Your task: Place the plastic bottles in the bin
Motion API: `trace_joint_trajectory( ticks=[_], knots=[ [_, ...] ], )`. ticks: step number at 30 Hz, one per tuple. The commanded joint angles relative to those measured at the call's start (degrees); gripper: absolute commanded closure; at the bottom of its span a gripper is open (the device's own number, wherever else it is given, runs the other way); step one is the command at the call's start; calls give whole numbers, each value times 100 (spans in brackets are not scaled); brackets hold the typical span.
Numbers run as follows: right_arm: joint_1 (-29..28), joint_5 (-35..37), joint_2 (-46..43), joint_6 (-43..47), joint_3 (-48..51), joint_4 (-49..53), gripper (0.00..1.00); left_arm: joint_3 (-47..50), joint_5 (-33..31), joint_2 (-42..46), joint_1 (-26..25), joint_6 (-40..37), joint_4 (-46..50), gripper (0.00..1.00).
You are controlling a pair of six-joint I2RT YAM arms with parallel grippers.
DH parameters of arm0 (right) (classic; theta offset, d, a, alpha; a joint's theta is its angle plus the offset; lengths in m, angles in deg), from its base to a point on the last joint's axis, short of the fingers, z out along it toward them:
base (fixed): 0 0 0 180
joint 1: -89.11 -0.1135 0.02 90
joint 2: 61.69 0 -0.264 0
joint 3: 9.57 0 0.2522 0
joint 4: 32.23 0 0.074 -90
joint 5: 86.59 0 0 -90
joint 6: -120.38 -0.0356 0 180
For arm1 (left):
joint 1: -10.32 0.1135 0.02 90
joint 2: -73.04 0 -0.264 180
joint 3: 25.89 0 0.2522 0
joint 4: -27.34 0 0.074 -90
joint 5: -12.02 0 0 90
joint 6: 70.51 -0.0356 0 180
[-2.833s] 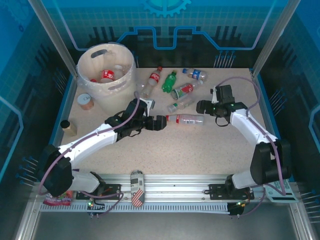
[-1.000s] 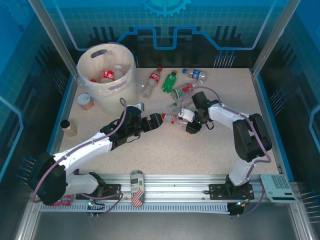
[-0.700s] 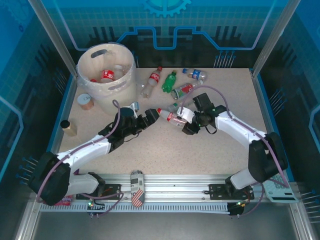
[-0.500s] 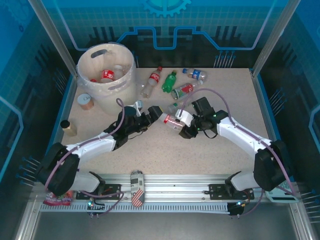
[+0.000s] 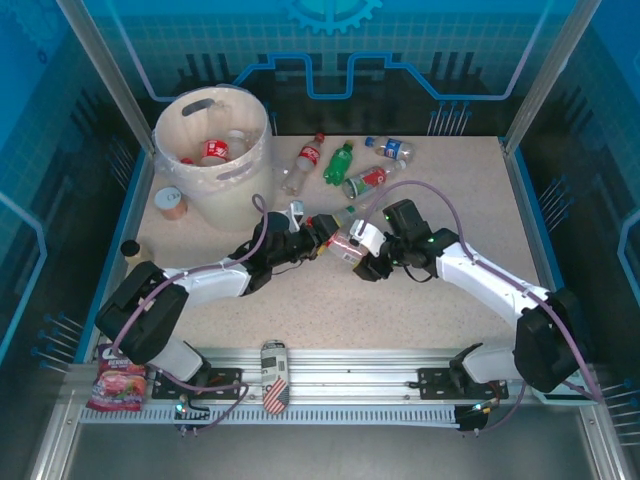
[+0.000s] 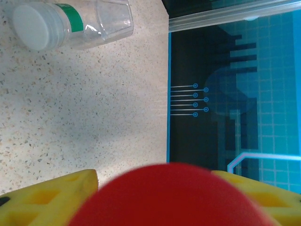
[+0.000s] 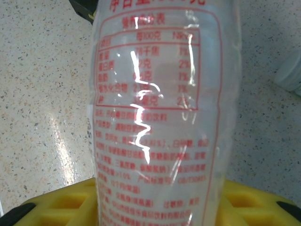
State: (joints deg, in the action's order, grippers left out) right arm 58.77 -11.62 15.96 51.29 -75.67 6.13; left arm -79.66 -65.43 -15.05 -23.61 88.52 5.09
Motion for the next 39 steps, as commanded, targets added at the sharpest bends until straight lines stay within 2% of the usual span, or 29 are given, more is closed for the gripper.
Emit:
trace_joint_trajectory(
  ticks=[1,6,10,13,14,21,25,30,35,39],
  knots=[
    [-85,-25,124,-111,-109,-131,51,-107,140,-70,-47,71,-231,42],
    [-103,-70,184,-96,-203,-96,48,-138,112,-38,-33,16,-74,56],
    [-98,-84,125,-28,-248,-11,35,-178,104,-7,0,-48,81,60],
    [-94,-24,-28,60,-262,87,4,-240,85,10,50,-151,235,60],
    [-86,12,-106,78,-257,105,0,-267,79,19,69,-198,307,60],
    [319,-203,-928,-133,77,-243,0,-599,-33,92,124,-742,993,60],
    [677,209,-1413,-854,461,-778,0,-1124,-158,279,125,-1409,1777,60],
    [985,813,-1582,-1323,684,-880,0,-2325,-106,438,325,-2368,2857,64],
    [982,1076,-1454,-1515,696,-733,0,-3855,262,441,884,-2965,3610,71],
    [977,1048,-1464,-1640,783,-831,0,-5308,162,363,1464,-3735,4611,75]
  ],
)
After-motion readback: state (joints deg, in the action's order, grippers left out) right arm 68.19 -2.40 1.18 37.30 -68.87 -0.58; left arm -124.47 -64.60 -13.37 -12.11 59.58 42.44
